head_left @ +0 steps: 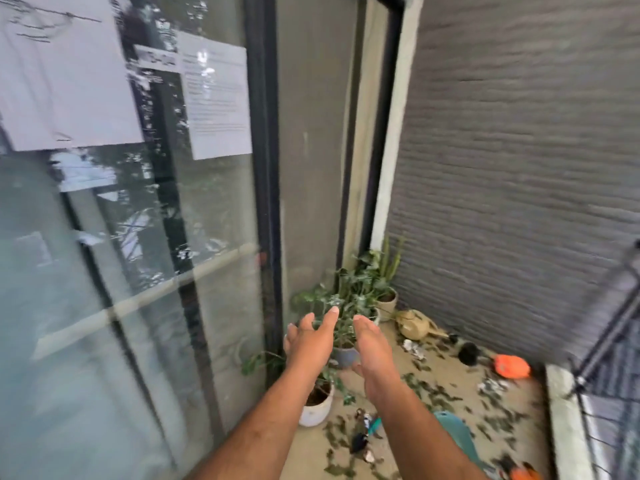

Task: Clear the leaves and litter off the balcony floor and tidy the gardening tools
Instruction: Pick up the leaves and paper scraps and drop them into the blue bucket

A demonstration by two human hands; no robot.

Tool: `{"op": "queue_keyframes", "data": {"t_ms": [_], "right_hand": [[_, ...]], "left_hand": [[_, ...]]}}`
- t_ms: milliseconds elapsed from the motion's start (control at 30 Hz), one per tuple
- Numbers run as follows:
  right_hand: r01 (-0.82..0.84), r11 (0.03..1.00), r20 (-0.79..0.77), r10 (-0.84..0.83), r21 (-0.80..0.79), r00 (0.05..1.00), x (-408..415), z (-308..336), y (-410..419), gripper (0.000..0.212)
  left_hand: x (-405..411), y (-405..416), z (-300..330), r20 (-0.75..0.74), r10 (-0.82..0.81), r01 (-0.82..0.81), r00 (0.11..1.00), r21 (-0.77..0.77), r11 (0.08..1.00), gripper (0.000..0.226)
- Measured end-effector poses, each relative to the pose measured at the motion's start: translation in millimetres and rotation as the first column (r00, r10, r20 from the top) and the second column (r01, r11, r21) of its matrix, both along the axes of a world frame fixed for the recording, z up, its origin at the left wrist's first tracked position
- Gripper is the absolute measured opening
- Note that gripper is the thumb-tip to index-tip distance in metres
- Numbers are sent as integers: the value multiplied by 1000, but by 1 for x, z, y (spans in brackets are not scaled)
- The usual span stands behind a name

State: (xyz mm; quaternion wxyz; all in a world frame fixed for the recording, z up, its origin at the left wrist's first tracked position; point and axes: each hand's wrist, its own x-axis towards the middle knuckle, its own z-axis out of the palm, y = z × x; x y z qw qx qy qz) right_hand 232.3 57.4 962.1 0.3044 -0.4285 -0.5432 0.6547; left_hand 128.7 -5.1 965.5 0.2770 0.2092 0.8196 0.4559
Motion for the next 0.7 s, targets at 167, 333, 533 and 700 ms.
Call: {"op": "queue_keyframes", "data": {"t_ms": [167,333,533,700], "right_hand": [[196,981,17,-196,-7,980,56,-8,26,22],[383,924,39,-382,1,923,105,-25,39,32],[592,801,130,-580,-86,804,165,-50,33,50],[758,634,206,-730,-152,652,217,-82,5,50]], "left_hand": [[35,53,-8,-14,-184,184,983,-28,983,96],[73,98,-27,25,-369,370,929,-47,928,113],[121,115,-55,80,-567,571,820,-44,820,107],[159,123,-104,149,-643,659,751,-133,740,123]]}}
